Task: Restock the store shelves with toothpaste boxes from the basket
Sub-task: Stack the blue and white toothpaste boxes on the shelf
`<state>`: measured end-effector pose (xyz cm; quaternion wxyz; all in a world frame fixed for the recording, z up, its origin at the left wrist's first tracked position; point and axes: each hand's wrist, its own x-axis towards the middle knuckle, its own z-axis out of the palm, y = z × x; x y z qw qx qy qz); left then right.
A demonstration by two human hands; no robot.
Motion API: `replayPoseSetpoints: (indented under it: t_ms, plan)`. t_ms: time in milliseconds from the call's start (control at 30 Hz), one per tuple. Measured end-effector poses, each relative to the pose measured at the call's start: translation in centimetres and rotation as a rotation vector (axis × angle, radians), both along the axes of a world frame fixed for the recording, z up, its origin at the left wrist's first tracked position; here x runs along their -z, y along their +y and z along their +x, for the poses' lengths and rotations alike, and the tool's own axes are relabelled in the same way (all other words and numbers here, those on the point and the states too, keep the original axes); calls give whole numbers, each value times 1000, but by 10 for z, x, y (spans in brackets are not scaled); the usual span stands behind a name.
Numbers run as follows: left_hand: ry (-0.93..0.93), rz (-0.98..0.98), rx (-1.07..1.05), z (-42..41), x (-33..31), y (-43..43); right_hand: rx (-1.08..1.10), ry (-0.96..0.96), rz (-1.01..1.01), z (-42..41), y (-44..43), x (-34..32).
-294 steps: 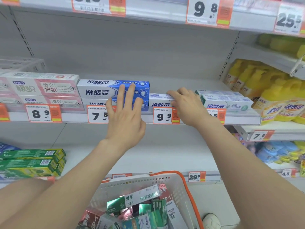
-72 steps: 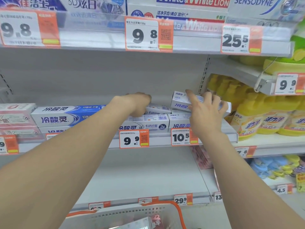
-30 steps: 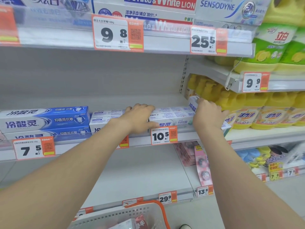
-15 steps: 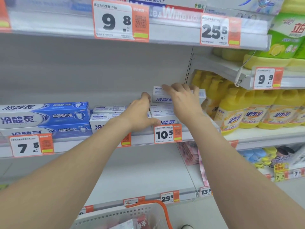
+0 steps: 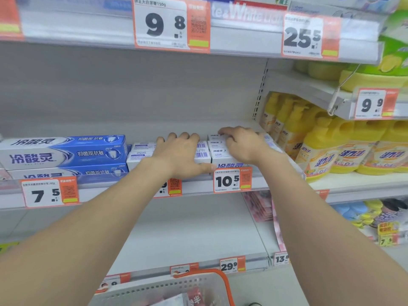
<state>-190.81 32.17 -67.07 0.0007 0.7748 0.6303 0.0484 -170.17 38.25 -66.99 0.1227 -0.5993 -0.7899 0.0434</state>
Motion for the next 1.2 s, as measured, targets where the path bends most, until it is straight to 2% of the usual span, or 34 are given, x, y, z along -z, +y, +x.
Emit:
replayPoseSetpoints:
  t_ms: [267,433,567,633,700,767,833,900,967,1100,1200]
  plan:
    - [10,-29,42,12,2,-7,-31,47,26,-7,-11,3]
    - [-44,7,105,13,5,-9,8,90,168,-8,-30,6]
    - [-217,122,186,2,8,-27,-6,32,392,-23,-74,8]
    - [-341,249,188,-7,14,-50,-89,13,422,-34,-103,4]
    - [-422,411,193,-18,22,-81,-231,18,230,-47,-135,-5]
    - [-480,474,178,-33,35,-114,-332,-89,-118,-62,-166,-9]
    - [-511,380,152,-47,53,-147,-382,-284,-413,-81,-198,-2]
    - [-499,186,110,-63,72,-181,-432,-444,-564,-103,-232,15]
    - [-394,-11,101,-79,93,-215,-460,-525,-634,-124,-266,35]
    - [-212,-388,64,-107,129,-268,-553,-537,-709,-141,-310,64]
    - [-125,-547,41,-118,148,-294,-526,-547,-712,-140,-328,78]
